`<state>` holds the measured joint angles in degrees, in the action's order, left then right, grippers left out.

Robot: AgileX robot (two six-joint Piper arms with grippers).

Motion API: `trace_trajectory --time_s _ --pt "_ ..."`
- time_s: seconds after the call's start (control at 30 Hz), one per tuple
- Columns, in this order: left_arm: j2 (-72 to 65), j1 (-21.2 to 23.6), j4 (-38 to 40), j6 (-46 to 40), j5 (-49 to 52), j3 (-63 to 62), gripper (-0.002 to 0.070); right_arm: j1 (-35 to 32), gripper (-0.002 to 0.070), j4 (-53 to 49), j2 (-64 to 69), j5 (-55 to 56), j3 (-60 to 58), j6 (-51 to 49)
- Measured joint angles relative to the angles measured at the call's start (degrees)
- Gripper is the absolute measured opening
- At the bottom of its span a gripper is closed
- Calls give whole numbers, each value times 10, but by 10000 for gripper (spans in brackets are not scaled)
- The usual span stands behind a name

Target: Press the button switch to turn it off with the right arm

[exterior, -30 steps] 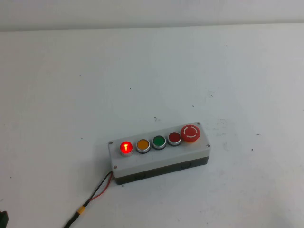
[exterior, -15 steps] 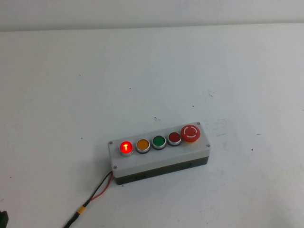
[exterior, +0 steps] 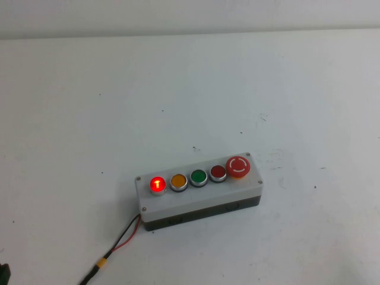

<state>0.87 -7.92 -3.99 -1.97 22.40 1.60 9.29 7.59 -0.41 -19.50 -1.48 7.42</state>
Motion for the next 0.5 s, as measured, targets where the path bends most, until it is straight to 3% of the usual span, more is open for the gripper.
trace_trajectory --time_s 0.23,0.5 --pt "0 0 0 0 0 0 -2 0 -16 41 0 10 0 0" --pt "0 0 0 0 0 0 -2 0 -16 282 0 78 0 0"
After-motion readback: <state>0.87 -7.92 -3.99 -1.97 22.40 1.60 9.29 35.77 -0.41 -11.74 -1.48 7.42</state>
